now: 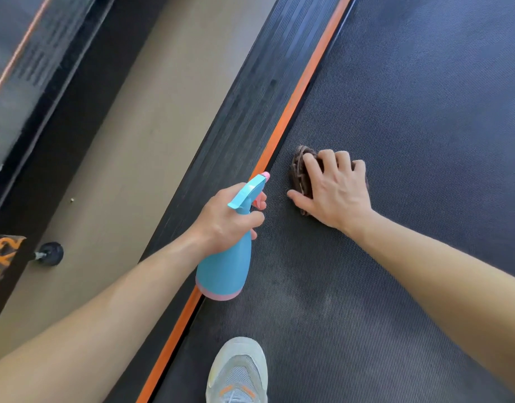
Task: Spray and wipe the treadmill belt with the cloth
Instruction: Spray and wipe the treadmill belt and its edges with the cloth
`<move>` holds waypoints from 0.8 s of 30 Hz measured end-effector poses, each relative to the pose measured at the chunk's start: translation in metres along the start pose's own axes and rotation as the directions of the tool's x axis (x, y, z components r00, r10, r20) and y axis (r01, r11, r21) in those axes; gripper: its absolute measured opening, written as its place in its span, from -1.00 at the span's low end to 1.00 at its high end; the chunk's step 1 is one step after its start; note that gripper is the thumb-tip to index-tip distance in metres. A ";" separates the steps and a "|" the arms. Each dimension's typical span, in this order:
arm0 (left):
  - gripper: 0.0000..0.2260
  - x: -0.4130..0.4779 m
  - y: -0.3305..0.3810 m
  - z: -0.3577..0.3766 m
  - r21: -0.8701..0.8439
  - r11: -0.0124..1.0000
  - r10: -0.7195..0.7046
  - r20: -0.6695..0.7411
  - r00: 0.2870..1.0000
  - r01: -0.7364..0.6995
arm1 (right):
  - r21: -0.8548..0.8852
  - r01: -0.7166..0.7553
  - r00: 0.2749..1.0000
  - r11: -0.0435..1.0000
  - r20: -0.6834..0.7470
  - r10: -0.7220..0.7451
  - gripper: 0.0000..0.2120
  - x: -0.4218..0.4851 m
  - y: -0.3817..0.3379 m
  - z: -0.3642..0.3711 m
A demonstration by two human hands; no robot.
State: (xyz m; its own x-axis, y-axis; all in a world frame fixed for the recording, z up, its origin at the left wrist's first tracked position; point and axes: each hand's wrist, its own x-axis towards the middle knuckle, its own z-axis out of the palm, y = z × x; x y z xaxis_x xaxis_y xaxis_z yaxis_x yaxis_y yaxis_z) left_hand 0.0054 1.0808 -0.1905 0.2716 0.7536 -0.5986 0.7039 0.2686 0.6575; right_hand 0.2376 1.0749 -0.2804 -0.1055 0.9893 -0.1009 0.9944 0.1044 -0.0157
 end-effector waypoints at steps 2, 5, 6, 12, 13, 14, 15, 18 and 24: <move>-0.69 0.003 0.003 -0.001 -0.012 1.000 0.015 0.004 1.000 -0.015 | -0.037 0.035 0.999 0.999 0.006 -0.035 -0.13 -0.003 0.001 0.001; -0.66 0.006 0.007 -0.003 -0.041 0.999 0.024 0.011 1.000 -0.023 | -0.041 0.077 0.996 0.996 -0.037 -0.079 -0.28 0.010 0.009 0.003; -0.66 0.006 0.007 -0.003 -0.052 0.998 0.024 0.015 1.000 -0.023 | -0.024 0.062 0.996 0.998 -0.057 -0.064 -0.37 0.021 0.013 0.004; -0.56 0.006 0.005 -0.006 -0.070 0.998 0.000 0.016 1.000 0.001 | 0.048 -0.119 0.987 0.992 -0.105 0.123 -0.53 0.074 0.015 0.005; -0.58 0.006 0.005 -0.007 -0.075 0.997 0.001 0.014 1.000 0.000 | 0.065 -0.127 0.984 0.990 -0.115 0.134 -0.55 0.067 0.009 0.005; -0.61 0.005 0.005 -0.008 -0.082 0.997 -0.001 0.008 1.000 0.001 | 0.082 -0.116 0.984 0.990 -0.125 0.126 -0.56 0.054 0.000 0.006; -0.63 0.004 0.005 -0.009 -0.091 0.996 -0.004 0.002 1.000 0.004 | 0.097 -0.083 0.987 0.992 -0.131 0.095 -0.56 0.036 -0.012 0.006; -0.64 0.003 0.005 -0.011 -0.125 0.992 -0.008 -0.016 1.000 0.006 | 0.127 0.136 0.983 0.982 -0.141 -0.118 -0.62 -0.033 -0.051 0.015; -0.55 -0.001 0.004 -0.012 -0.151 0.988 -0.014 -0.025 1.000 0.010 | 0.047 0.211 0.966 0.976 -0.163 -0.201 -0.60 -0.026 -0.050 0.022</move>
State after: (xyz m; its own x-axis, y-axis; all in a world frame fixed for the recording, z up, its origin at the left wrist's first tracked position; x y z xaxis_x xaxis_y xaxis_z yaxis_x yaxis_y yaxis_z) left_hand -0.0001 1.0886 -0.1816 0.2451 0.7648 -0.5958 0.5992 0.3637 0.7133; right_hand 0.1903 1.0418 -0.2988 -0.3010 0.9512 0.0674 0.9484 0.3060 -0.0834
